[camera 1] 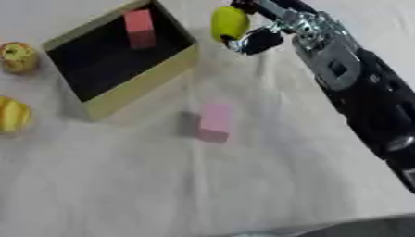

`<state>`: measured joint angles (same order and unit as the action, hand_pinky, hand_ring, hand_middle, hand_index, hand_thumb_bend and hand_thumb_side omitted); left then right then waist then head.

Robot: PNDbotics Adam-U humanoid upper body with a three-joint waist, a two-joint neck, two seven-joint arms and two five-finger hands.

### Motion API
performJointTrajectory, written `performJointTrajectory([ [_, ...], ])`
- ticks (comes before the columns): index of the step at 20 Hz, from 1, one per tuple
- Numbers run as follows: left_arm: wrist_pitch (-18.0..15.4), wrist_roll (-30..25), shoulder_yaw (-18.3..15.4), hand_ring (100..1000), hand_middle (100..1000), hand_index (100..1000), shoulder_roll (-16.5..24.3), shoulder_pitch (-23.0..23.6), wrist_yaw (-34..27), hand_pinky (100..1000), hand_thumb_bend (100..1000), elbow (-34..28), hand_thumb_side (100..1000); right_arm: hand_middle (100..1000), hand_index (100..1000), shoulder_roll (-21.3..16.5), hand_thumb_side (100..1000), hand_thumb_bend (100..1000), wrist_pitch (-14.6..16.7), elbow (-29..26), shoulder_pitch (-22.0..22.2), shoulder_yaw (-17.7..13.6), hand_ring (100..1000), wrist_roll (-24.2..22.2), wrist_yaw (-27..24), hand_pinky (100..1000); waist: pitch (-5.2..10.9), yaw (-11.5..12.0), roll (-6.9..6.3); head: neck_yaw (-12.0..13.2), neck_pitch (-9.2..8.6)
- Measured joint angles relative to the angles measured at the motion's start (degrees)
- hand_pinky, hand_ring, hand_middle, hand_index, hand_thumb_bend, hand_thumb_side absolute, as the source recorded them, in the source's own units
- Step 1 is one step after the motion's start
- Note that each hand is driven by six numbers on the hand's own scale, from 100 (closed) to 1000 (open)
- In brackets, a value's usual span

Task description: Pick up objects on the table and place them in the box.

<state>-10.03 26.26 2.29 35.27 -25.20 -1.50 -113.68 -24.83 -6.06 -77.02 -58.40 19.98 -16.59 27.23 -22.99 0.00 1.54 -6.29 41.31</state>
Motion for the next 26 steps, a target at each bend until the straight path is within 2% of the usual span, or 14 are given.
performJointTrajectory([
  [4, -0.12, -0.12, 0.04, 801, 785, 938, 0.00, -0.13, -0.02, 775, 520, 0.00, 666, 576, 668, -0.08, 186, 228, 0.05, -3.75, -2.77, 1.24, 711, -2.21, -1.32, 815, 0.09, 0.07, 0.10, -0.85, 0.00],
  [9, -0.48, -0.48, 0.36, 804, 786, 938, 0.00, -0.88, -0.14, 775, 522, 0.00, 663, 581, 672, 2.01, 200, 220, 0.73, -4.06, -5.74, 2.43, 716, -4.83, -1.74, 815, 0.08, 0.92, 0.56, -1.81, -0.64],
  [17, -1.36, -1.22, 0.86, 805, 787, 938, 0.00, -3.26, -0.33, 775, 525, 0.00, 659, 595, 685, 5.85, 223, 228, 2.63, 0.33, -8.28, 3.49, 728, -6.70, -2.26, 818, -0.98, 2.99, 1.83, -3.21, -3.59],
  [21, -1.61, -1.38, 1.05, 805, 787, 939, 0.00, -3.97, -0.49, 775, 527, 0.00, 658, 609, 698, 7.09, 245, 243, 3.94, 3.18, -8.47, 4.17, 744, -7.82, -1.91, 821, -1.33, 3.64, 2.31, -3.27, -3.60],
  [26, -1.73, -1.30, 1.05, 805, 787, 939, 0.00, -4.26, -0.53, 775, 528, 0.00, 656, 640, 725, 7.44, 277, 258, 5.98, 5.85, -8.41, 4.40, 772, -9.57, -1.31, 830, -1.38, 3.87, 2.66, -1.77, -3.04],
])
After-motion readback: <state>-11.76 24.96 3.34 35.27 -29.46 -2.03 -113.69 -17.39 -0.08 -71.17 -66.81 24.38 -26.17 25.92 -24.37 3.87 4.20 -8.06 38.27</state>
